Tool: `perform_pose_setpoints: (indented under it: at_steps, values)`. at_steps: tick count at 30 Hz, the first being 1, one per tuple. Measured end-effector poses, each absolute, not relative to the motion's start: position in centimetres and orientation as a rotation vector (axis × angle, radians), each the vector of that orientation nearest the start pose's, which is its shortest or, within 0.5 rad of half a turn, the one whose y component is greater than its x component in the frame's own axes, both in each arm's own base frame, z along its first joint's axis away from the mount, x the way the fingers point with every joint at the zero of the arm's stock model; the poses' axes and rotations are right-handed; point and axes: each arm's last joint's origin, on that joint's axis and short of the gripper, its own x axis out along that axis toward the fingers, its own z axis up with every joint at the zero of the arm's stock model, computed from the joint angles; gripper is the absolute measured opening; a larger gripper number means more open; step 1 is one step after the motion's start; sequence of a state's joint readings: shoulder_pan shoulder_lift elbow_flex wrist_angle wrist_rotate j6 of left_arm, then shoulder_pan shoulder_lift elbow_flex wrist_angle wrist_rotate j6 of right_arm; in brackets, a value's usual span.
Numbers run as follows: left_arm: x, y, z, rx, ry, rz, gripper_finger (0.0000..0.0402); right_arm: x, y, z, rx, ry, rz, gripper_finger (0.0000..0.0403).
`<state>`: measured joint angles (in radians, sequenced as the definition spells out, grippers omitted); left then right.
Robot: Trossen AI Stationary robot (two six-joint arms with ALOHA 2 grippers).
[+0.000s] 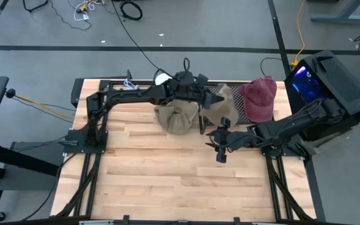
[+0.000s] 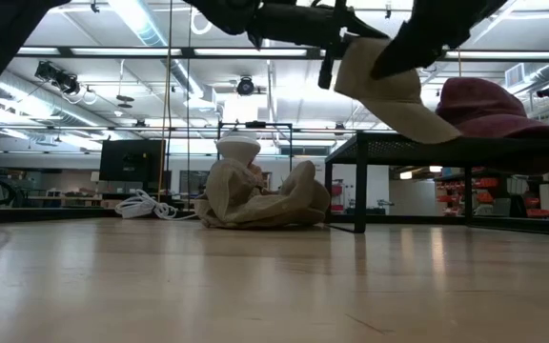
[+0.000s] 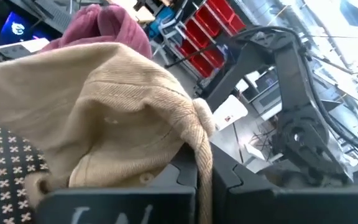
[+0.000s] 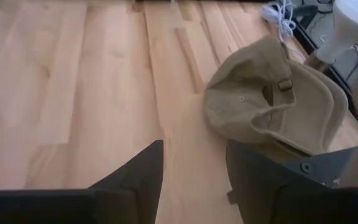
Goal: Pick & Place hat
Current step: Put the brown hat on the black shelf
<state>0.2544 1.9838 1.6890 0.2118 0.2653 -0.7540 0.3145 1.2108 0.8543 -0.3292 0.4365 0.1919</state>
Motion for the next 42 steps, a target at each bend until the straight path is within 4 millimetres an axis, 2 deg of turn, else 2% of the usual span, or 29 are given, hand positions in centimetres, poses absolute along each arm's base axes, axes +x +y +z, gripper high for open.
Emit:
perform_pose_setpoints:
  at_steps: [3, 9, 19, 24, 36, 42]
  values:
    - [46.1, 11.2, 32.2, -0.772, 0.078, 0.021, 0.0019, 24.7, 6.5, 25.4, -0.087, 0.653, -0.193, 0.0176]
    - [46.0, 11.6, 32.1, -0.709, 0.099, -0.014, 0.003, 25.3, 5.9, 24.3, -0.131, 0.679, -0.346, 0.0176]
    - [45.8, 11.9, 32.0, -0.665, 0.125, -0.082, 0.0047, 25.5, 5.4, 24.0, -0.089, 0.683, -0.398, 0.0176]
    - [45.5, 12.8, 32.0, -0.651, 0.14, -0.142, 0.0095, 25.6, 5.4, 24.0, -0.075, 0.68, -0.404, 0.0176]
    - [44.9, 14.5, 32.0, -0.661, 0.142, -0.153, 0.0253, 25.4, 5.0, 24.1, -0.062, 0.634, -0.538, 0.0176]
    - [44.2, 15.6, 32.1, -0.736, 0.204, -0.323, 0.0289, 25.4, 4.1, 24.0, -0.005, 0.626, -0.605, 0.0165]
